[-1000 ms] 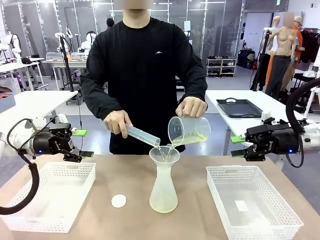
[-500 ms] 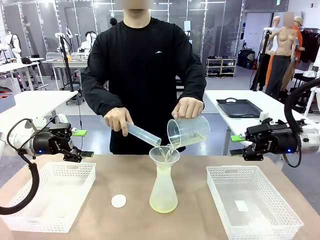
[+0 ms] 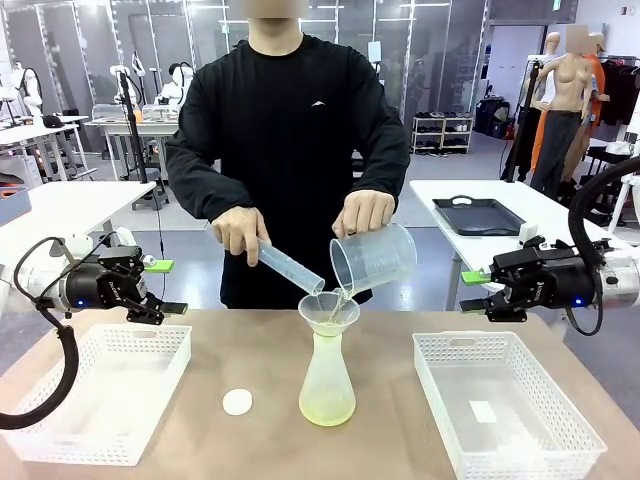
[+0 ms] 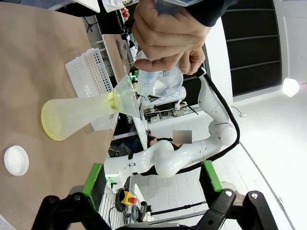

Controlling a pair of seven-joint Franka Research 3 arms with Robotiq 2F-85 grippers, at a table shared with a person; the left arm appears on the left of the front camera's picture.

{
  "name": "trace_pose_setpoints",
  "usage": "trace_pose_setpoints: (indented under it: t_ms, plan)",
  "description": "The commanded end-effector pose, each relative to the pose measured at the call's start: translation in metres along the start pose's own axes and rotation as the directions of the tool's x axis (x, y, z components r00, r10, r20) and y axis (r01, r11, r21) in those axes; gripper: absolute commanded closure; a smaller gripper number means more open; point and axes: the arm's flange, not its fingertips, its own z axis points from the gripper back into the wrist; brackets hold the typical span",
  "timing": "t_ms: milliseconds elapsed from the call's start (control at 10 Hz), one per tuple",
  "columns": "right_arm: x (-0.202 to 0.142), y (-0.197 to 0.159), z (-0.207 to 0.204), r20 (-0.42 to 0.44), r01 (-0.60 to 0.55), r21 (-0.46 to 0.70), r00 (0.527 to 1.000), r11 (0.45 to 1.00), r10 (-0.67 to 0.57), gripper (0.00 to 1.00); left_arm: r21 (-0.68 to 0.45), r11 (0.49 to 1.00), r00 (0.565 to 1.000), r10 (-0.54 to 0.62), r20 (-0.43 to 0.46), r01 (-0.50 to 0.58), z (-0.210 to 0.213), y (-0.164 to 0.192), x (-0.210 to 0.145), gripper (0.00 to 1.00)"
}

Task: Prepare the solutions needed for the experiment.
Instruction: Once the solution is in the Big flask , pick up the Plastic Funnel and place it back into the right Organizing basket.

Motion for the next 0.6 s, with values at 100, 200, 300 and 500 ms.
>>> trace_pose_setpoints:
  t_ms: [100, 200, 300, 500]
  plan:
    - [-0.001, -0.0007, -0.0012, 0.003, 0.008, -0.009, 1.0, 1.0, -0.008, 0.33, -0.012, 1.0, 1.0, -0.01, 0.012, 0.01, -0.0017, -0.0023, 0.0012, 0.0]
    - [-0.001, -0.0007, -0.0012, 0.003, 0.008, -0.009, 1.0, 1.0, -0.008, 0.33, -0.012, 1.0, 1.0, -0.01, 0.012, 0.01, -0.0017, -0.0023, 0.0012, 0.0]
    - [-0.001, -0.0007, -0.0012, 0.003, 0.008, -0.009, 1.0, 1.0, -0.008, 0.33, -0.012, 1.0, 1.0, -0.01, 0.012, 0.01, -0.0017, -0.0023, 0.0012, 0.0]
    - [-0.001, -0.0007, -0.0012, 0.003, 0.008, -0.009, 1.0, 1.0, -0.008, 0.33, -0.012, 1.0, 1.0, -0.01, 0.012, 0.01, -0.0017, -0.0023, 0.0012, 0.0]
